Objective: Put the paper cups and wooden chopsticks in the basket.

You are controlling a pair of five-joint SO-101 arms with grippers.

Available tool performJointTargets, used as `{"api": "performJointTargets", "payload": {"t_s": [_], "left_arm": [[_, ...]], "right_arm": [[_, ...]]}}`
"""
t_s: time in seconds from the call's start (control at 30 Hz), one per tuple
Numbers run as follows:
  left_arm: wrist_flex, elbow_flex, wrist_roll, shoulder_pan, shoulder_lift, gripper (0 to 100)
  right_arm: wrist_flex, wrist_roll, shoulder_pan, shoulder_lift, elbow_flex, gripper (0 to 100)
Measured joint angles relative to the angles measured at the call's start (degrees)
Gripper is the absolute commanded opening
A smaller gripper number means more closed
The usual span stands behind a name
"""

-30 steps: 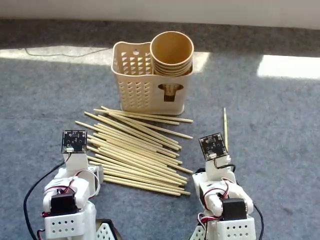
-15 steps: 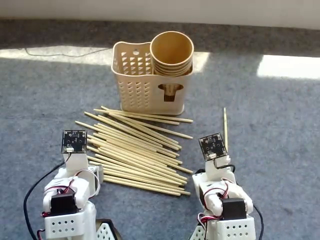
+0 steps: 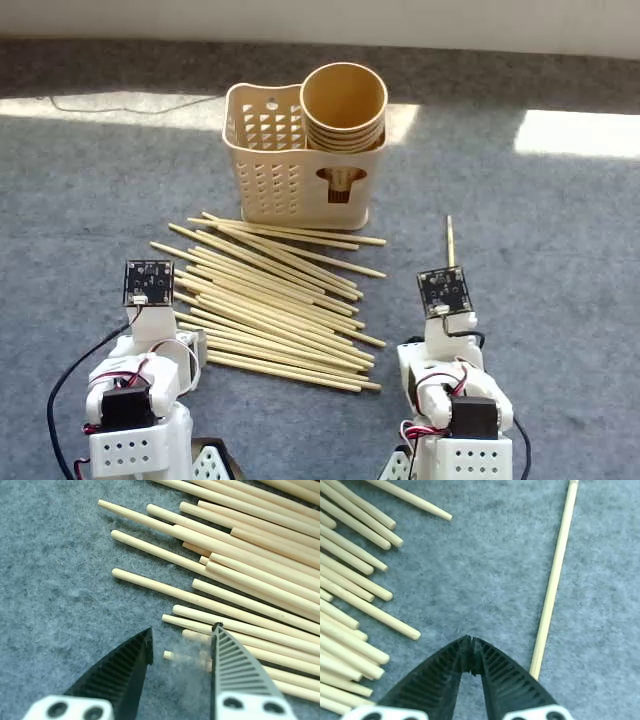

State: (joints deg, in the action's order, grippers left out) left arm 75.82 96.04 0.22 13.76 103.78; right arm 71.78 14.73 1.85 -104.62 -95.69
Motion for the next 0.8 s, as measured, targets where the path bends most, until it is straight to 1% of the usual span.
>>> {"api": "performJointTargets", "payload": {"t_s": [0.3, 0.47, 0.63, 0.8], "left_arm": [[0.0, 0.0, 0.0, 0.0, 0.0, 19], [0.0, 0.0, 0.0, 0.0, 0.0, 19], [0.0, 0.0, 0.0, 0.0, 0.0, 19], [0.0, 0.0, 0.0, 0.0, 0.0, 19]], "right_arm": [[0.0, 0.0, -0.4, 0.0, 0.0, 2.0], [-0.4, 0.0, -5.3, 0.0, 0.1, 2.0], [-1.3, 0.0, -6.2, 0.0, 0.4, 2.0], [0.1, 0.0, -6.3, 0.0, 7.8, 2.1]]}}
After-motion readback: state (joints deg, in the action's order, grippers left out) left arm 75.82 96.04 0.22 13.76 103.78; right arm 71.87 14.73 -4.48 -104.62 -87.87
